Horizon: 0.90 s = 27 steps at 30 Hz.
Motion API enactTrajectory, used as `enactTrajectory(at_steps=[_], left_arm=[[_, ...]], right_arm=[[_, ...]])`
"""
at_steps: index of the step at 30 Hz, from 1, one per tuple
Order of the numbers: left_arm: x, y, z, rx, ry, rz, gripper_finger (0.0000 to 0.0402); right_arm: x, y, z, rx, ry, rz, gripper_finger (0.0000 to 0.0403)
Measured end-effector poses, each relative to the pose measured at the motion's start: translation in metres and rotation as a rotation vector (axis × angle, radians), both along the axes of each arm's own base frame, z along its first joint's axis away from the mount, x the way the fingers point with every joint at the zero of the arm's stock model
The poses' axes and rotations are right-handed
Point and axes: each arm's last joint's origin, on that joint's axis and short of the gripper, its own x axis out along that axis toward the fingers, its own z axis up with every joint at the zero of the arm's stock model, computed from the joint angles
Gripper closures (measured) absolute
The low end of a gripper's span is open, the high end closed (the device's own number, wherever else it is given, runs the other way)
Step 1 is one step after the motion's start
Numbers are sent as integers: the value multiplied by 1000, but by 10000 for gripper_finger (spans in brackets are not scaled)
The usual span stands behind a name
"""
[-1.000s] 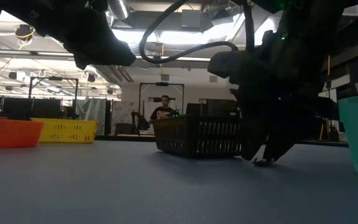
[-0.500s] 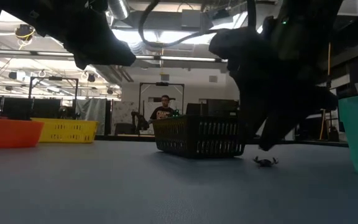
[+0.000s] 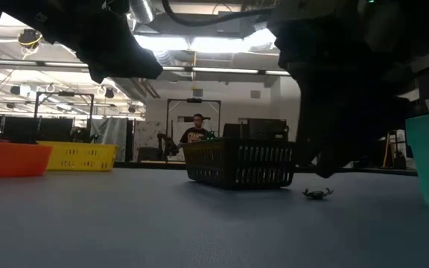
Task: Sort Halloween decoration
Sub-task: Put the black spider toy into the black bin
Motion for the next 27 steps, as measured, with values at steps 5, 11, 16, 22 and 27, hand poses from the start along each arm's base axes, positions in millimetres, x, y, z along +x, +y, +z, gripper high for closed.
enactTrajectory(at_steps=[5, 11, 16, 22, 27], left_arm=[[0, 0, 0, -1, 0, 0, 310], [0, 0, 0, -2, -1, 0, 310], [0, 0, 0, -2, -1, 1, 310], [0, 0, 0, -1, -1, 0, 310], [0, 0, 0, -1, 0, 0, 310]], right_arm=[[-2, -1, -1, -8, 25, -15, 223], [-3, -2, -1, -10, 29, -16, 223], [-1, -1, -8, -16, 46, -15, 223], [-1, 0, -16, -24, 69, -13, 223], [0, -1, -19, -53, 64, -22, 223]])
